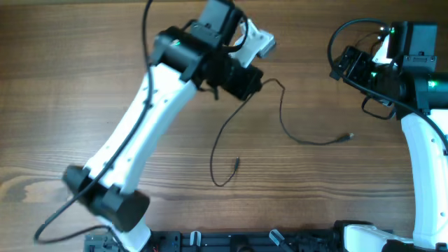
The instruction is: Untangle cables
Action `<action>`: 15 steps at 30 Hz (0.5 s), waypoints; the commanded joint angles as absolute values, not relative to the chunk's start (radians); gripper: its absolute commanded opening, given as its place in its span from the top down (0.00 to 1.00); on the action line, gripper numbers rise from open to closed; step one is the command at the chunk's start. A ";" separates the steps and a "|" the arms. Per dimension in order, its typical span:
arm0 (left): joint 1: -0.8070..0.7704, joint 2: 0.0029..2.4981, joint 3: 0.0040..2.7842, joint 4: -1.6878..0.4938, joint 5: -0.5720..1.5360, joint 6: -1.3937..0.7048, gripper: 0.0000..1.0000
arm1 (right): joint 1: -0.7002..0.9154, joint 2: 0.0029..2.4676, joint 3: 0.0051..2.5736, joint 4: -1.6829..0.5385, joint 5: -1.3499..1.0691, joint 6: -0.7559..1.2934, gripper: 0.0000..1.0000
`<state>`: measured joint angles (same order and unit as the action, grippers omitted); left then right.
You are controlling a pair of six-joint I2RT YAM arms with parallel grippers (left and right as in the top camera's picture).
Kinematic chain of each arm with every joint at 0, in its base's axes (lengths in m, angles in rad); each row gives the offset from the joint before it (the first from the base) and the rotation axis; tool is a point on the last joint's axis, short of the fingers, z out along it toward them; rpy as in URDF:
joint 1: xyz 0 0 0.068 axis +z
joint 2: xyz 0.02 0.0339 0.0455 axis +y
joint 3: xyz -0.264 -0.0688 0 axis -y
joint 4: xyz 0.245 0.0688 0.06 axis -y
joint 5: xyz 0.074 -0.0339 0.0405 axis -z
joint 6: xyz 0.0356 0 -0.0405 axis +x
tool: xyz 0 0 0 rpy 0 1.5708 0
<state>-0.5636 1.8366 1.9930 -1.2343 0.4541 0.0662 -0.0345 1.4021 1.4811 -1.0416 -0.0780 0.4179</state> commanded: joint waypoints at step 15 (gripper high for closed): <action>-0.482 1.935 1.996 -1.179 -0.065 -0.611 0.00 | -0.038 1.410 1.345 -1.179 -0.165 0.388 0.00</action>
